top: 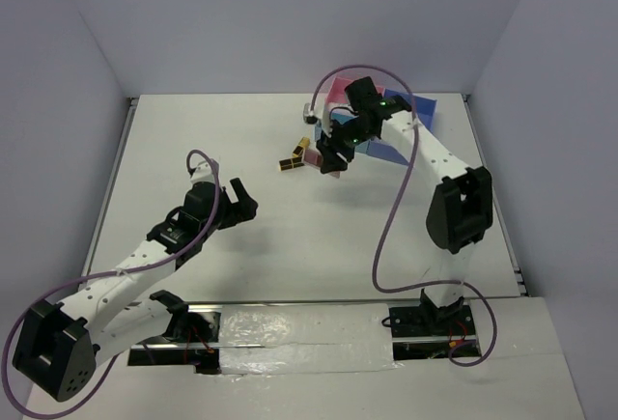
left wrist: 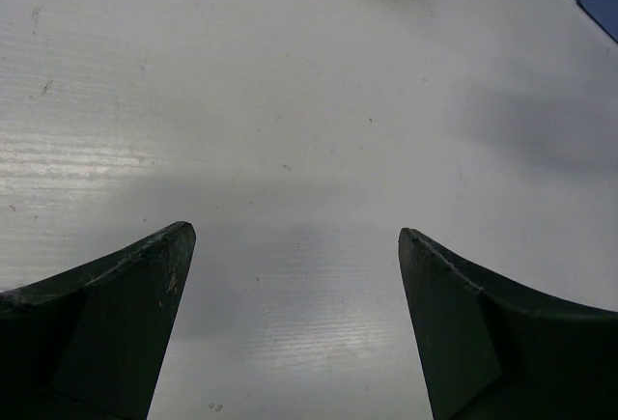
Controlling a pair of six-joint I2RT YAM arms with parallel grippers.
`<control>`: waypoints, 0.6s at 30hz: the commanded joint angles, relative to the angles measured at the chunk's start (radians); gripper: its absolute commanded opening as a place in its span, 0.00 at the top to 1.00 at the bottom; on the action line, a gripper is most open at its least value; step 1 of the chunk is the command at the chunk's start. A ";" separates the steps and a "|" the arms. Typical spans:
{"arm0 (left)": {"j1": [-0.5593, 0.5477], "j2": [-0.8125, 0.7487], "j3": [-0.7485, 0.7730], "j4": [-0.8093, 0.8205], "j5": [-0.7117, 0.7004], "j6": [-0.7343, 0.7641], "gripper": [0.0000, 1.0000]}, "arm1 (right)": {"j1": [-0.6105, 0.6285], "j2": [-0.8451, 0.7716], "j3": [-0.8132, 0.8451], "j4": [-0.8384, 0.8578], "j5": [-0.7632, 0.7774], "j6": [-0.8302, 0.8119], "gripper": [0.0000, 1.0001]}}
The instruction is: Organize the makeup
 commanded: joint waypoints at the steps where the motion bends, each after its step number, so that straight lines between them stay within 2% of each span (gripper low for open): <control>1: 0.006 -0.020 -0.011 0.055 0.013 -0.006 0.01 | -0.051 -0.119 -0.015 0.141 -0.051 0.149 0.78; 11: 0.006 -0.020 -0.033 0.085 0.022 -0.003 0.01 | -0.304 -0.184 -0.041 0.430 0.078 0.434 0.77; 18: 0.006 -0.020 -0.036 0.093 0.025 0.000 0.01 | -0.427 -0.114 -0.047 0.553 0.233 0.638 0.77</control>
